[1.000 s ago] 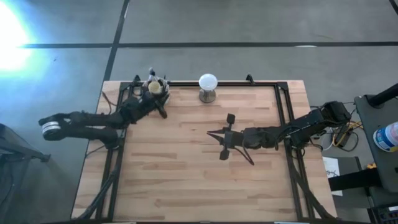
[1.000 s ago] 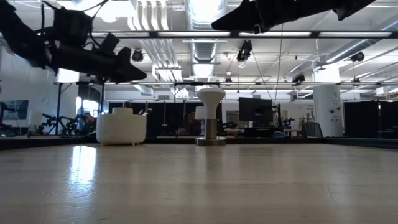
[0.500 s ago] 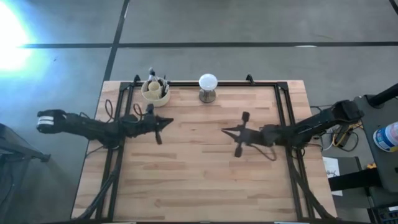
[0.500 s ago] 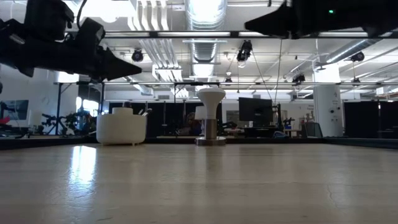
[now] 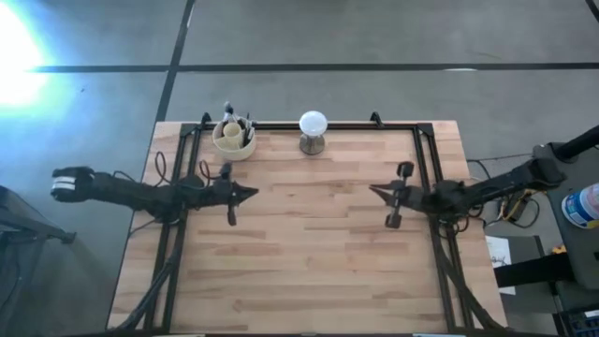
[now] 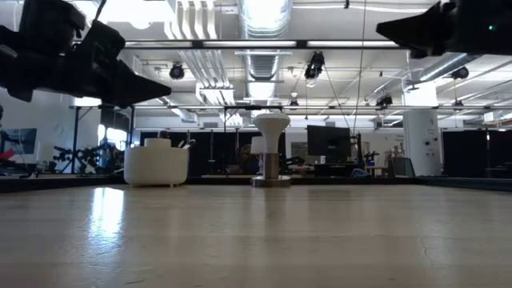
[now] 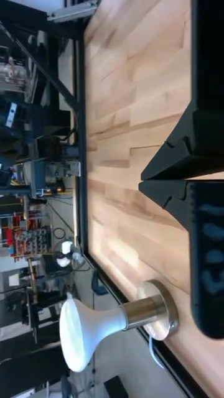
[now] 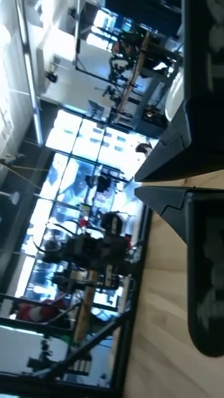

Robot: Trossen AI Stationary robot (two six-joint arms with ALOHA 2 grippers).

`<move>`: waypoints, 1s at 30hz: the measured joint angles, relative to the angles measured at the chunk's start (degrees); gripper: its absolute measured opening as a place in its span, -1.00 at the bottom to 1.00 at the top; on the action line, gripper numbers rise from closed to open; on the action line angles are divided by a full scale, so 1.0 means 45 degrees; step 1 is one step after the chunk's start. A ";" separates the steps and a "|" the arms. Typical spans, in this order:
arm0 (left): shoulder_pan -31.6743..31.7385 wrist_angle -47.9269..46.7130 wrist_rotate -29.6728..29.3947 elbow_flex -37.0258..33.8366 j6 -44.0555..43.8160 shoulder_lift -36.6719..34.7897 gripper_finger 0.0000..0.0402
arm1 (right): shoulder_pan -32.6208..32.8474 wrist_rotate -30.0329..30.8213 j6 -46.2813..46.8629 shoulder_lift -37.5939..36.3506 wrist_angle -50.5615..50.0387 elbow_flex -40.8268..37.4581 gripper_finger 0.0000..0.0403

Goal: Put items in baskets/containers
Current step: Return to Home Position

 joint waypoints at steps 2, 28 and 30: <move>-0.0001 -0.0003 0.0015 -0.0248 -0.0058 -0.0439 -1.00 | 0.0000 0.0005 -0.0145 -0.0735 -0.0041 -0.0350 -0.91; -0.0001 -0.4458 0.0317 -0.0845 -0.0099 -0.6253 -1.00 | 0.0005 0.0146 -0.0185 -0.7621 -0.5100 -0.1375 -0.91; -0.0001 -0.4907 0.0317 -0.0850 -0.0104 -0.6775 -1.00 | 0.0005 0.0146 -0.0180 -0.8181 -0.5728 -0.1389 -0.91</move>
